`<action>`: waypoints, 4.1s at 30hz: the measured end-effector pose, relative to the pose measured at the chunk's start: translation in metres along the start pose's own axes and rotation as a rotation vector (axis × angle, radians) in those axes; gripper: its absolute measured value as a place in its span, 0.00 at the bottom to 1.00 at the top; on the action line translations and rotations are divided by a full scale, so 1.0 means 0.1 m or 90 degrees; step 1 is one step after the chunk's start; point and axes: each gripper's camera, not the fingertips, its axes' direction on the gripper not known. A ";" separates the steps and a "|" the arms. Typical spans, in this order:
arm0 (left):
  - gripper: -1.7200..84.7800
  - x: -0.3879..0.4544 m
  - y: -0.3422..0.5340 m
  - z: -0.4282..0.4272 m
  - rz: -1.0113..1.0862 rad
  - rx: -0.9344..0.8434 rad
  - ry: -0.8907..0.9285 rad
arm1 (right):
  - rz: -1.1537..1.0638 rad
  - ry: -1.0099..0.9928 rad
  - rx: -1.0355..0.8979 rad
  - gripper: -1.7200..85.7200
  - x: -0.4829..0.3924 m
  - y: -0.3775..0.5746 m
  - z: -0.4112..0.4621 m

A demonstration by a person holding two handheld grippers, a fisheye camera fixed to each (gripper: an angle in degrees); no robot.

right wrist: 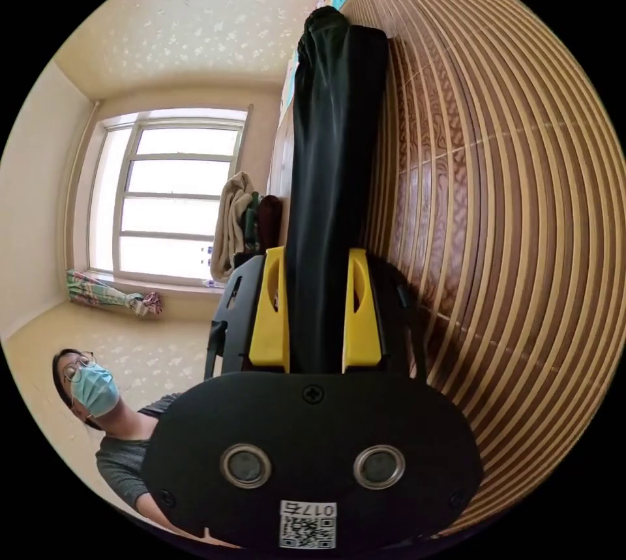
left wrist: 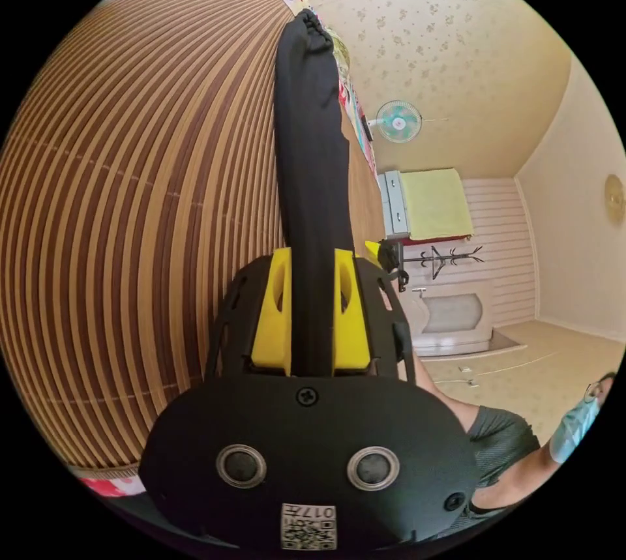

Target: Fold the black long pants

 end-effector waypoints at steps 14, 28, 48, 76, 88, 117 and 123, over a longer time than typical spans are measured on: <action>0.06 2.02 1.18 -1.20 0.424 0.100 0.192 | -0.260 -0.216 0.025 0.03 -1.42 0.81 -1.02; 0.07 5.50 2.77 -2.37 0.769 0.359 0.276 | -0.662 -0.089 0.077 0.09 -4.92 2.24 -2.26; 0.07 3.58 0.22 0.60 0.439 0.088 -0.182 | -0.369 0.313 0.099 0.05 -3.15 0.44 -1.01; 0.14 1.64 -0.26 1.99 0.153 -0.049 -0.027 | -0.116 0.142 0.019 0.17 -0.30 0.61 -0.07; 0.15 3.85 1.16 -2.47 0.322 0.262 -0.331 | -0.419 -0.147 0.028 0.15 -3.08 1.29 1.69; 0.01 2.98 2.89 -0.34 0.274 0.415 -0.509 | -0.413 0.427 0.030 0.02 -1.97 2.58 1.14; 0.01 2.20 2.52 0.97 0.253 0.240 -0.663 | -0.277 0.415 0.159 0.02 -1.54 3.03 0.26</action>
